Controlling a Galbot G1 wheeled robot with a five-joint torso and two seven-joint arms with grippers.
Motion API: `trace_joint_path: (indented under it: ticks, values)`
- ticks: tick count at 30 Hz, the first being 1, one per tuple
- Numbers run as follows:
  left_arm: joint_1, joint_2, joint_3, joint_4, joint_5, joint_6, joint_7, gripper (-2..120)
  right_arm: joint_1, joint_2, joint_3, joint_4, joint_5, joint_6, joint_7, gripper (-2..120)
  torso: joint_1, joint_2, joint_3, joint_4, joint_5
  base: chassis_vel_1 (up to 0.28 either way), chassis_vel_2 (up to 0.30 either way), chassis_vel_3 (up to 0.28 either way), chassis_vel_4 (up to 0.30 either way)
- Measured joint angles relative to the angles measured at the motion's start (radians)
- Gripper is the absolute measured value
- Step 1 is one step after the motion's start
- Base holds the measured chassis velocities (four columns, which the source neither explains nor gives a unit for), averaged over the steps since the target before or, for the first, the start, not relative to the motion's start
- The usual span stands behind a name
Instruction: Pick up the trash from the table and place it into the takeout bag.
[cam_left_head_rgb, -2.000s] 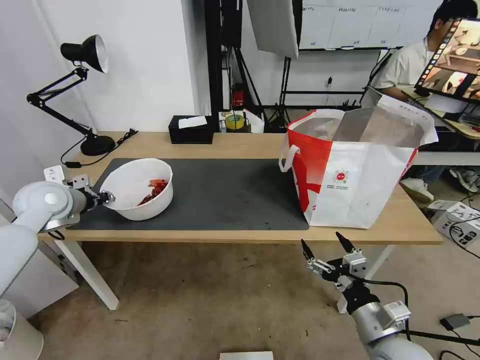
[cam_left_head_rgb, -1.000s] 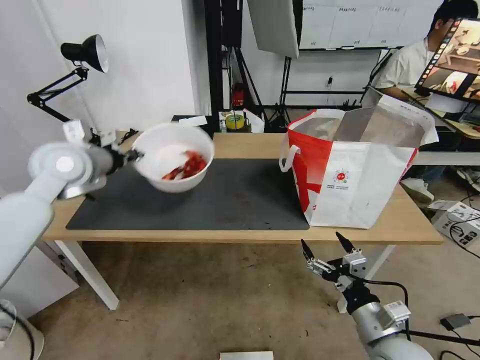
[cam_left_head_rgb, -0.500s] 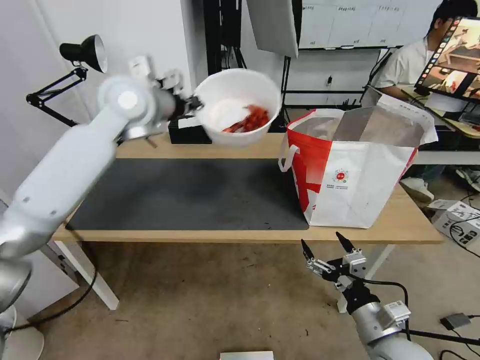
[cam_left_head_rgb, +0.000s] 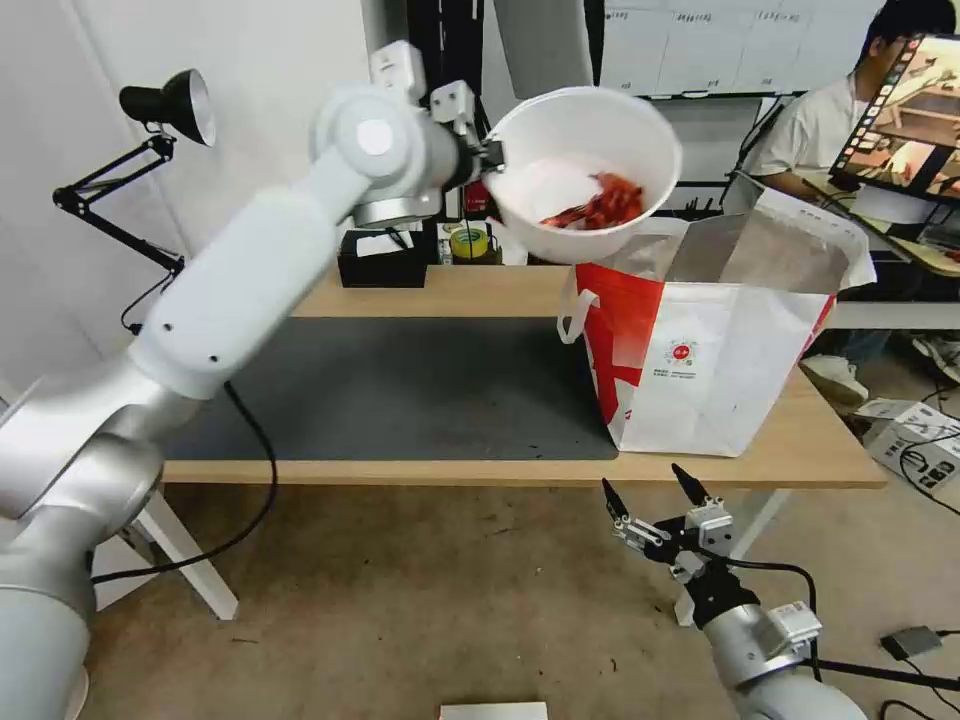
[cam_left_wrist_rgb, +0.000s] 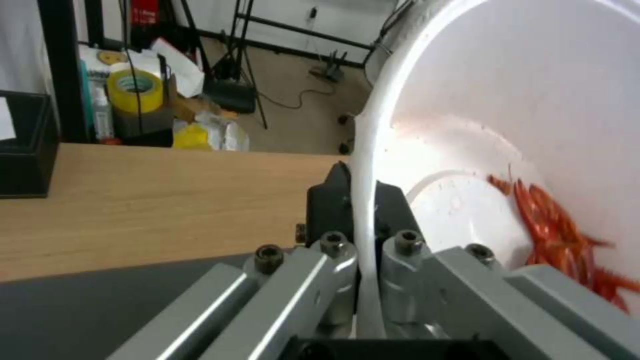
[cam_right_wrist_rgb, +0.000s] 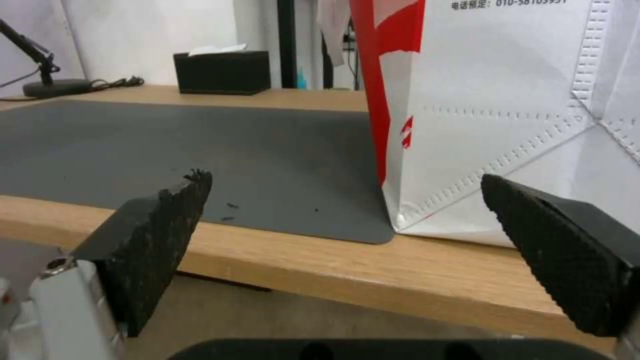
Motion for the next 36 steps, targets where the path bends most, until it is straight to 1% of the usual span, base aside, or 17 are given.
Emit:
trace_joint_path:
  ticks: [5, 7, 8, 10, 12, 13, 14, 15, 17, 18, 19, 22, 23, 25, 29, 32, 36]
  values:
    - [-0.008, -0.045, 0.031, 0.029, 0.035, -0.048, 0.005, 0, 0.0, 0.0, 0.0, 0.0, 0.0, 0.0, 0.0, 100, 0.0, 0.0, 0.0, 0.0, 0.0, 0.0, 0.0, 0.0, 0.0]
    - [-0.015, -0.096, 0.056, 0.067, 0.067, -0.084, 0.01, 0, 0.0, 0.0, 0.0, 0.0, 0.0, 0.0, 0.0, 100, 0.0, 0.0, 0.0, 0.0, 0.0, 0.0, 0.0, 0.0, 0.0]
    - [-0.015, -0.096, 0.056, 0.067, 0.067, -0.084, 0.01, 0, 0.0, 0.0, 0.0, 0.0, 0.0, 0.0, 0.0, 100, 0.0, 0.0, 0.0, 0.0, 0.0, 0.0, 0.0, 0.0, 0.0]
    - [-0.027, -0.154, 0.076, 0.113, 0.104, -0.123, 0.02, 0, 0.0, 0.0, 0.0, 0.0, 0.0, 0.0, 0.0, 100, 0.0, 0.0, 0.0, -0.0003, 0.0002, 0.0, 0.0, 0.0, 0.0]
    - [-0.03, -0.172, 0.088, 0.13, 0.131, -0.132, 0.034, 0, 0.0, 0.0, 0.0, 0.0, 0.0, 0.0, 0.0, 100, 0.0, 0.0, 0.0, -0.0005, 0.0003, 0.0, 0.0, 0.0, 0.0]
    - [-0.034, -0.186, 0.102, 0.146, 0.161, -0.147, 0.051, 0, 0.0, 0.0, 0.0, 0.0, 0.0, 0.0, 0.0, 100, 0.0, 0.0, 0.0, -0.0005, 0.0003, 0.0, 0.0, 0.0, 0.0]
    - [-0.042, -0.214, 0.136, 0.181, 0.235, -0.176, 0.082, 0, 0.0, 0.0, 0.0, 0.0, 0.0, 0.0, 0.0, 100, 0.0, 0.0, 0.0, -0.0004, 0.0003, 0.0, 0.0, 0.0, 0.0]
    - [-0.042, -0.214, 0.136, 0.181, 0.235, -0.176, 0.082, 0, 0.0, 0.0, 0.0, 0.0, 0.0, 0.0, 0.0, 100, 0.0, 0.0, 0.0, -0.0004, 0.0003, 0.0, 0.0, 0.0, 0.0]
    - [-0.048, -0.238, 0.18, 0.208, 0.339, -0.221, 0.122, 0, 0.0, 0.0, 0.0, 0.0, 0.0, 0.0, 0.0, 100, 0.0, 0.0, 0.0, -0.0003, 0.0002, 0.0, 0.0, 0.0, 0.0]
    - [-0.048, -0.242, 0.203, 0.215, 0.397, -0.247, 0.145, 0, 0.0, 0.0, 0.0, 0.0, 0.0, 0.0, 0.0, 100, 0.0, 0.0, 0.0, -0.0004, 0.0002, 0.0, 0.0, 0.0, 0.0]
    - [-0.048, -0.242, 0.203, 0.215, 0.397, -0.247, 0.145, 0, 0.0, 0.0, 0.0, 0.0, 0.0, 0.0, 0.0, 100, 0.0, 0.0, 0.0, -0.0004, 0.0002, 0.0, 0.0, 0.0, 0.0]
    - [-0.039, -0.235, 0.265, 0.223, 0.559, -0.314, 0.209, 0, 0.0, 0.0, 0.0, 0.0, 0.0, 0.0, 0.0, 100, 0.0, 0.0, 0.0, -0.0003, 0.0001, 0.0, 0.0, 0.0, 0.0]
    - [-0.039, -0.235, 0.265, 0.223, 0.559, -0.314, 0.209, 0, 0.0, 0.0, 0.0, 0.0, 0.0, 0.0, 0.0, 100, 0.0, 0.0, 0.0, -0.0003, 0.0001, 0.0, 0.0, 0.0, 0.0]
    - [-0.028, -0.22, 0.301, 0.22, 0.634, -0.332, 0.26, 0, 0.0, 0.0, 0.0, 0.0, 0.0, 0.0, 0.0, 100, 0.0, 0.0, 0.0, 0.0002, -0.0001, 0.0, 0.0, 0.0, 0.0]
    - [-0.015, -0.217, 0.326, 0.219, 0.684, -0.343, 0.28, 0, 0.0, 0.0, 0.0, 0.0, 0.0, 0.0, 0.0, 100, 0.0, 0.0, 0.0, -0.0002, -0.0001, 0.0, 0.0, 0.0, 0.0]
    - [-0.01, -0.213, 0.329, 0.214, 0.684, -0.338, 0.286, 0, 0.0, 0.0, 0.0, 0.0, 0.0, 0.0, 0.0, 100, 0.0, 0.0, 0.0, -0.0004, -0.0001, 0.0, 0.0, 0.0, 0.0]
    - [-0.009, -0.199, 0.328, 0.195, 0.628, -0.291, 0.297, 0, 0.0, 0.0, 0.0, 0.0, 0.0, 0.0, 0.0, 100, 0.0, 0.0, 0.0, 0.0001, -0.0002, 0.0, 0.0, 0.0, 0.0]
